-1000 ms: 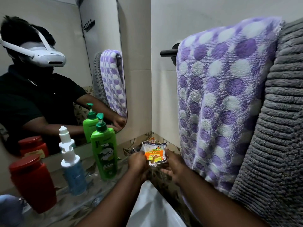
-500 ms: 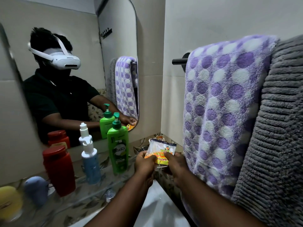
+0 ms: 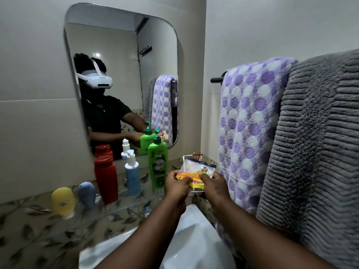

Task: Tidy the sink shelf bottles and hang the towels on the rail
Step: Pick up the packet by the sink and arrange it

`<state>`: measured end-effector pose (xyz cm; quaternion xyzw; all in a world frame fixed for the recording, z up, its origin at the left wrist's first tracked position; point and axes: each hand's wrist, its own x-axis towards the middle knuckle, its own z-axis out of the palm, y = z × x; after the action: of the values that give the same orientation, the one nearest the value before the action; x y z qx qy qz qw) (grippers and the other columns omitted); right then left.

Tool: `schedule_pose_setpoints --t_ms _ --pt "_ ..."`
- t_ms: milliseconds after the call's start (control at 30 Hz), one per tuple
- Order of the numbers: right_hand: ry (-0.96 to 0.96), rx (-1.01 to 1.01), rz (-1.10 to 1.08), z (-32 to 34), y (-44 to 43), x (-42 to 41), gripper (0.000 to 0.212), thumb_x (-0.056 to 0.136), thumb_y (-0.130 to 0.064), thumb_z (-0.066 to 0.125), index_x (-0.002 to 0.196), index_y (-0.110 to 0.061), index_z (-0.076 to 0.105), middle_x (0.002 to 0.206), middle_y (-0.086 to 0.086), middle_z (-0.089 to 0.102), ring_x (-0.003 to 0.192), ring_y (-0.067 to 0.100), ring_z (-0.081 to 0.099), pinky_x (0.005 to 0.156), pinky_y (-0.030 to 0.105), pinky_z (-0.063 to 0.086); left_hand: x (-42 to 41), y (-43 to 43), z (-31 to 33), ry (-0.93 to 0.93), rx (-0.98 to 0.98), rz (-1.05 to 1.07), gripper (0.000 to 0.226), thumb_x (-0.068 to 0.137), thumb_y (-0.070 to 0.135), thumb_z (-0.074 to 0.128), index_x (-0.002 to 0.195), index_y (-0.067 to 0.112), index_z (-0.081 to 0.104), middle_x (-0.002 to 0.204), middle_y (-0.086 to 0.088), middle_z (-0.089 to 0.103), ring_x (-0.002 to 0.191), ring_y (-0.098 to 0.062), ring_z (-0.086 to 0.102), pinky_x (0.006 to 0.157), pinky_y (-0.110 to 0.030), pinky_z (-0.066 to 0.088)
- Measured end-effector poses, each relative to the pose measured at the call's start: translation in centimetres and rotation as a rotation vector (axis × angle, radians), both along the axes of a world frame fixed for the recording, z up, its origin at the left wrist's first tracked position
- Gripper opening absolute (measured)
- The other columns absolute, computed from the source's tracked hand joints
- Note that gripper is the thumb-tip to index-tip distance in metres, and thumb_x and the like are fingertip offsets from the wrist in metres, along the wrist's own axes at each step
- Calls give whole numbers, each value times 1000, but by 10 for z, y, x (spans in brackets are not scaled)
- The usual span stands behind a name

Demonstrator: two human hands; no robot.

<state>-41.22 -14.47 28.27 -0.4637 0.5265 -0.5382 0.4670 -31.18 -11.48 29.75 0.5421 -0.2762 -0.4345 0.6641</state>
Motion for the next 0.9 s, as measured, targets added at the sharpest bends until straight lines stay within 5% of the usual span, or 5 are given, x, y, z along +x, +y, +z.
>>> schedule_pose_setpoints --t_ms 133,333,500,767,900 --pt "35 17 25 -10 22 4 17 88 -30 69 96 -15 66 93 15 75 86 37 74 78 57 62 6 28 -8 21 20 7 31 89 -7 67 114 8 57 104 -19 69 67 -24 65 41 -22 47" --pt "103 -52 64 -47 76 23 13 91 -28 69 96 -16 67 92 10 76 80 26 74 67 41 62 29 84 -44 38 49 43 32 88 -4 68 114 13 60 107 -14 72 90 -30 73 58 -31 55" --pt "84 -26 188 -88 133 55 14 93 -27 69 102 -16 70 91 5 79 86 27 76 82 53 61 65 140 -83 26 87 110 34 87 -2 70 115 14 61 107 -11 74 90 -28 74 66 -34 59" --pt "67 68 426 -140 232 142 12 96 -22 67 106 -16 71 95 8 80 86 27 77 75 44 61 152 258 -140 4 154 279 33 85 -7 70 105 17 60 106 -13 72 93 -31 73 81 -44 61" --pt "101 101 535 -170 283 188 14 95 -23 68 106 -16 72 95 7 80 90 29 77 87 57 60 194 319 -171 37 197 381 36 84 -10 70 111 12 59 103 -12 71 82 -21 72 65 -31 61"
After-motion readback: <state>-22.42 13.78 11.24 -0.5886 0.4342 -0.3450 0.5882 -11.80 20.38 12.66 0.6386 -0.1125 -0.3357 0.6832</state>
